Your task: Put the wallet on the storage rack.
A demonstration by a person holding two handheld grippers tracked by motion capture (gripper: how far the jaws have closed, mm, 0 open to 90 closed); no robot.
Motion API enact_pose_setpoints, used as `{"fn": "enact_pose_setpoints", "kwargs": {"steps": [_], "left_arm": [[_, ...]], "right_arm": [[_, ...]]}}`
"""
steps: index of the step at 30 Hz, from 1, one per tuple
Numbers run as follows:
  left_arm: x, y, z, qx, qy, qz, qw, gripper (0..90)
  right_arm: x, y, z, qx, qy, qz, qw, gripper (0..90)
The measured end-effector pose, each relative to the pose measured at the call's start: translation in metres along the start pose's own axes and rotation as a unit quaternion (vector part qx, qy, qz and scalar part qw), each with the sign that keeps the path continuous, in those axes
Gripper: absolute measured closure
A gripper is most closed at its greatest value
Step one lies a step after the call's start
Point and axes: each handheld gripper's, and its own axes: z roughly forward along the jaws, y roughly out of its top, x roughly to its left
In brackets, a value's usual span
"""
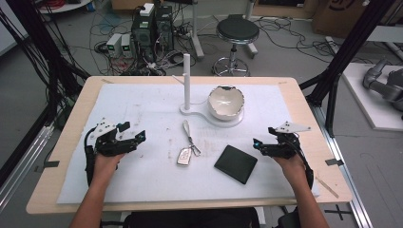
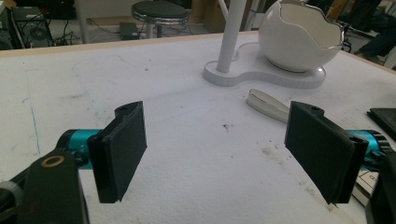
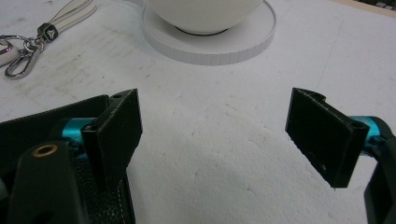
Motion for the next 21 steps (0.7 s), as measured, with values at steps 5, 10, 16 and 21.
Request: {"fn": "enact_pose_setpoints", "kwargs": {"steps": [5,10,16,21], "left_arm": [[0.0,0.0,0.001,0.001,-0.002,-0.001,1.0,20.7],[0.0,0.0,0.003,0.003,-0.002,-0.002,1.0,20.7],[-0.001,0.002,0.008,0.001,-0.004,-0.003,1.0,20.8],[-0.003,0.003,0.011,-0.001,-0.003,-0.003,1.0,20.9]], "right_arm": [[-0.001,-0.001,-0.001,0.001,0.001,0.003,1.0,18.9],[-0.002,-0.001,-0.002,0.0,0.004,0.001,1.0,18.9],[-0.001,-0.003,-0.003,-0.004,0.014,0.002,0.9999,18.9],[0.001,-0.009,-0.005,0.005,0.038,0.009,0.9992,19.0]]}}
